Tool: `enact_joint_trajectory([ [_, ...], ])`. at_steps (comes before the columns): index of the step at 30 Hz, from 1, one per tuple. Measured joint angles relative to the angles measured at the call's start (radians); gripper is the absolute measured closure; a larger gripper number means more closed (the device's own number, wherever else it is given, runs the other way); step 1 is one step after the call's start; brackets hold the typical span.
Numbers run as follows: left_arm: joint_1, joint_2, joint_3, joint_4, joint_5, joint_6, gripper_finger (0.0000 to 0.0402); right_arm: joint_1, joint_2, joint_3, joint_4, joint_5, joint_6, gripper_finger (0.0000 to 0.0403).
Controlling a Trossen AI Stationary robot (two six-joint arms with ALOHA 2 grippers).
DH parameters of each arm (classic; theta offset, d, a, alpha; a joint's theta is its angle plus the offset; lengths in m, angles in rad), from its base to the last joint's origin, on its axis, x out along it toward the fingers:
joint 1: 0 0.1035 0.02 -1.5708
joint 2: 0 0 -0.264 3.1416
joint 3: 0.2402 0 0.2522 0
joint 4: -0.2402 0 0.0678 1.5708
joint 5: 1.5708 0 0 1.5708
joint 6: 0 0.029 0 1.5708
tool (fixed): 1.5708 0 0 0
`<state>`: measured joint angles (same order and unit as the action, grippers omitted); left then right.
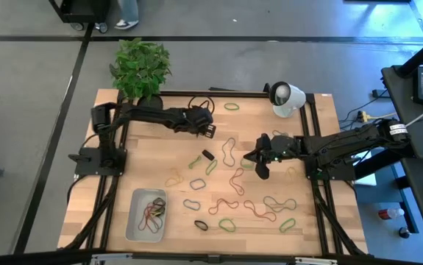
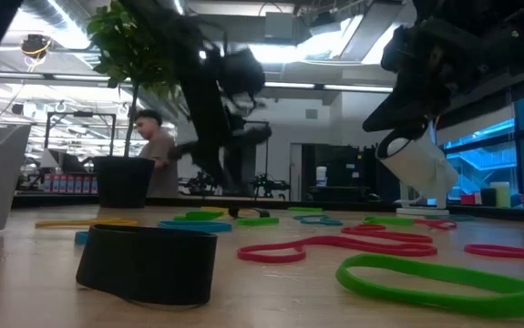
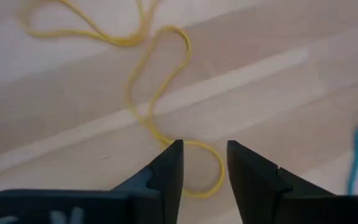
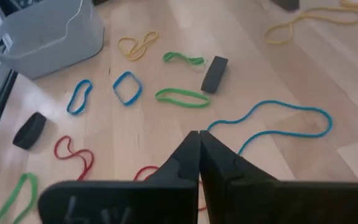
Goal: Pick and place rubber bands into bin
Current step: Put the yellow rubber band into the bin
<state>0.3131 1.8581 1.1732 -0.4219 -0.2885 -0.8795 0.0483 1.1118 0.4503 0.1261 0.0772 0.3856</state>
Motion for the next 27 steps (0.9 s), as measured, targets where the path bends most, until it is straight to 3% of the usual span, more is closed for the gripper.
enact_joint_trajectory([
  [10, 0.084, 0.118, 0.006, 0.040, 0.069, -0.016, 0.0293, 0.000, 0.000, 0.000, 0.004, 0.000, 0.055, 0.0396],
  [13, 0.094, 0.124, 0.006, 0.026, 0.088, -0.015, 0.0315, 0.000, 0.000, 0.000, 0.005, 0.008, 0.055, 0.0396],
  [18, 0.095, 0.125, 0.005, 0.011, 0.086, 0.034, 0.0390, -0.001, 0.000, 0.000, 0.005, 0.035, 0.055, 0.0396],
  [27, 0.068, 0.057, -0.006, -0.060, 0.105, 0.064, 0.0400, 0.000, 0.000, 0.000, 0.005, 0.035, 0.053, 0.0396],
])
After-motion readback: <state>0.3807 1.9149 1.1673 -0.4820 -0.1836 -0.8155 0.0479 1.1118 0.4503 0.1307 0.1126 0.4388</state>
